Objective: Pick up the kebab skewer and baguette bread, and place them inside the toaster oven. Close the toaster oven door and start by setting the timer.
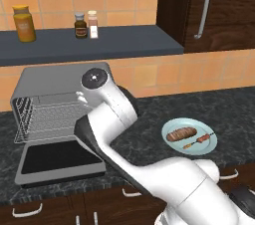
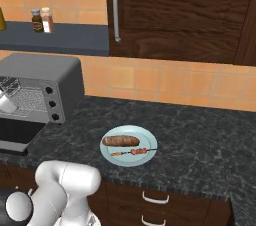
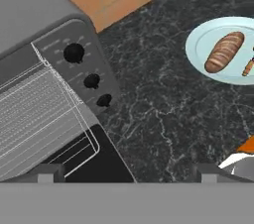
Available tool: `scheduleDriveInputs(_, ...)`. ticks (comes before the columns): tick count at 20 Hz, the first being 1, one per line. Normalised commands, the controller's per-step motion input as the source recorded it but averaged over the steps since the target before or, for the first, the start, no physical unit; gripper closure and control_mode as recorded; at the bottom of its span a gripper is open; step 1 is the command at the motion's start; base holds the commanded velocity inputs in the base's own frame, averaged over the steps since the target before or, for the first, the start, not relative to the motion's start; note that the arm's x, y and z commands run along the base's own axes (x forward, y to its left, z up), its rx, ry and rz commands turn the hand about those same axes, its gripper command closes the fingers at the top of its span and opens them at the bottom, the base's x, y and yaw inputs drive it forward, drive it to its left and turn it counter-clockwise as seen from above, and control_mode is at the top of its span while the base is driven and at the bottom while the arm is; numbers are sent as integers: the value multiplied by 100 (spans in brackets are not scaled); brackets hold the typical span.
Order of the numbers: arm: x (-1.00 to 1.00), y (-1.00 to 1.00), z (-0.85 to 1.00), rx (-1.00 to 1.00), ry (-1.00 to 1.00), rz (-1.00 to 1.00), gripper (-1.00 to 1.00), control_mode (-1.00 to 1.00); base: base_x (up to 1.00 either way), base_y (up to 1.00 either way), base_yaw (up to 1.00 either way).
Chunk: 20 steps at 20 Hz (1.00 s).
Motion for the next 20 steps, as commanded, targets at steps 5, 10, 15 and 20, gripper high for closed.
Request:
scheduleDriveInputs(5,-45,-100,28,25,11,-29,-100,-100,0,0,0)
scheduleDriveInputs(10,-38,-100,0,17,1,-23,-100,-100,0,0,0)
scheduleDriveInputs(15,-11,-100,0,11,5,-14,-100,-100,0,0,0)
scheduleDriveInputs(20,10,-100,0,10,15,-8,-100,-100,0,0,0)
